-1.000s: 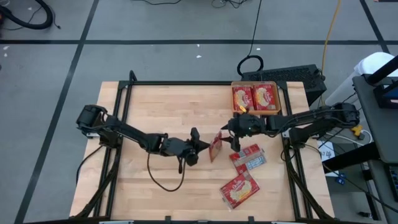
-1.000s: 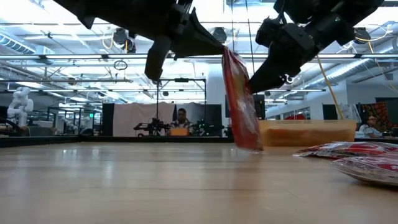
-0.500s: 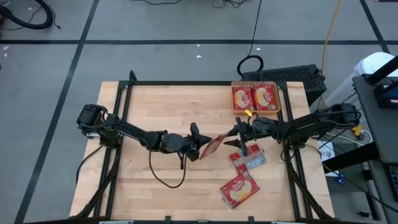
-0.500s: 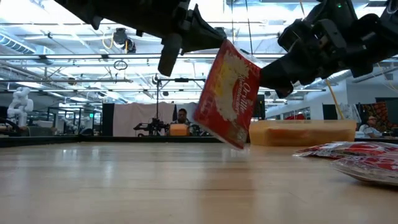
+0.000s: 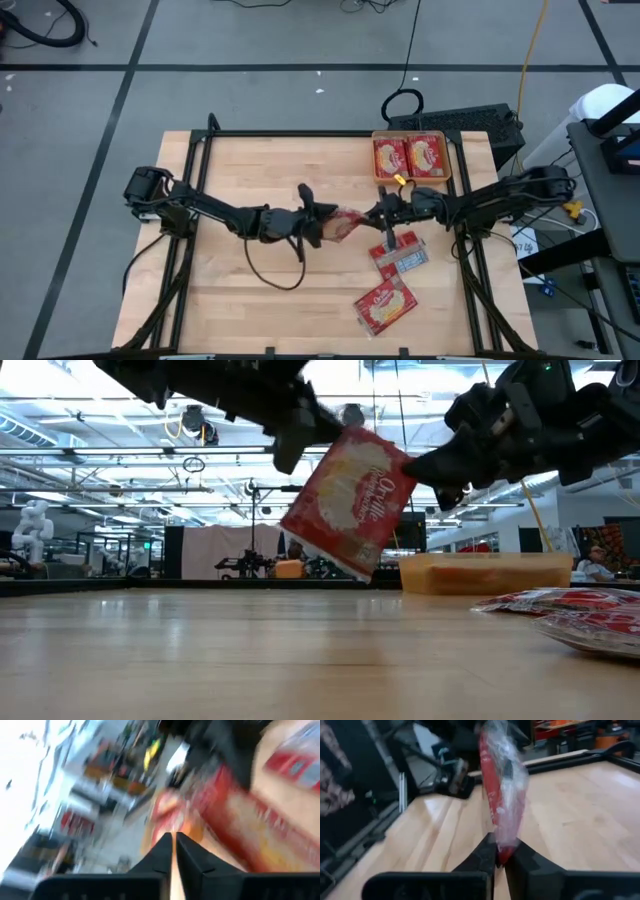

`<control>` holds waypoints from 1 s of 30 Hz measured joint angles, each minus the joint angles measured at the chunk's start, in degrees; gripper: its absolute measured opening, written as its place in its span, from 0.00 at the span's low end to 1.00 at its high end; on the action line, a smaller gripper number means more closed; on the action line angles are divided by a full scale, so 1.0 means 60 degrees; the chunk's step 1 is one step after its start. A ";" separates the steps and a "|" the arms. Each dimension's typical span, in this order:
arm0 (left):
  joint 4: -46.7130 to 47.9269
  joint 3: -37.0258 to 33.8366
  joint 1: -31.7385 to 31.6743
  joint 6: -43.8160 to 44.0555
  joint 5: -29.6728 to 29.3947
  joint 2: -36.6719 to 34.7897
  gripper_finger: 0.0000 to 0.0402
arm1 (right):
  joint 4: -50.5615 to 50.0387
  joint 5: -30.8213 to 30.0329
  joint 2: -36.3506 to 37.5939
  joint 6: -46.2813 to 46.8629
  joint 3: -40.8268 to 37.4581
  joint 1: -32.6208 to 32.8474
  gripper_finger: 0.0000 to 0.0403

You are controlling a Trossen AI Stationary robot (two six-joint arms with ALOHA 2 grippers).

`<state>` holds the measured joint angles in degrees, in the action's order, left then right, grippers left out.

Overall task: Sort popcorn bags into baskets
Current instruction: Put the red popcorn bag into the orange bin

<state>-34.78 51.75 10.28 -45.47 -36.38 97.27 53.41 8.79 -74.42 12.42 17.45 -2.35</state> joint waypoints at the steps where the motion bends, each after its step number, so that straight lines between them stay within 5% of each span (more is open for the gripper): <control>1: 0.0349 0.0000 0.0014 0.0291 -0.0369 -0.0092 0.09 | 0.0025 -0.0176 0.0037 0.0182 0.0003 0.0003 0.02; 8: 0.3937 -0.0023 -0.0155 0.4149 -0.0699 -0.1104 0.33 | -0.1438 -0.1683 0.0767 0.0835 0.0012 0.0032 0.01; 12: 0.5056 -0.0090 -0.0595 0.7151 0.1304 -0.1464 0.40 | -0.1868 -0.2211 0.0963 0.1298 0.0143 0.0036 0.01; 15: 0.4310 -0.0394 -0.1027 0.8393 0.3649 -0.1455 0.44 | -0.2500 -0.2209 0.0958 0.1320 0.0550 0.0036 0.01; 17: 0.3525 -0.0617 -0.1216 0.8917 0.4315 -0.1287 0.46 | -0.3412 -0.2207 0.0955 0.1279 0.1060 0.0036 0.01; 22: 0.2005 -0.1147 -0.1400 0.9293 0.3983 -0.0974 0.56 | -0.5670 -0.2210 0.0949 0.0826 0.2167 0.0129 0.01; 30: 0.0933 -0.1351 -0.1640 0.9642 0.3882 -0.0218 0.69 | -0.5717 -0.2176 0.0931 0.0565 0.2560 0.0224 0.01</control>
<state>-29.18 43.64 0.44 12.39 -13.08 95.97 19.11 -4.26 -68.83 15.81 32.80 -1.00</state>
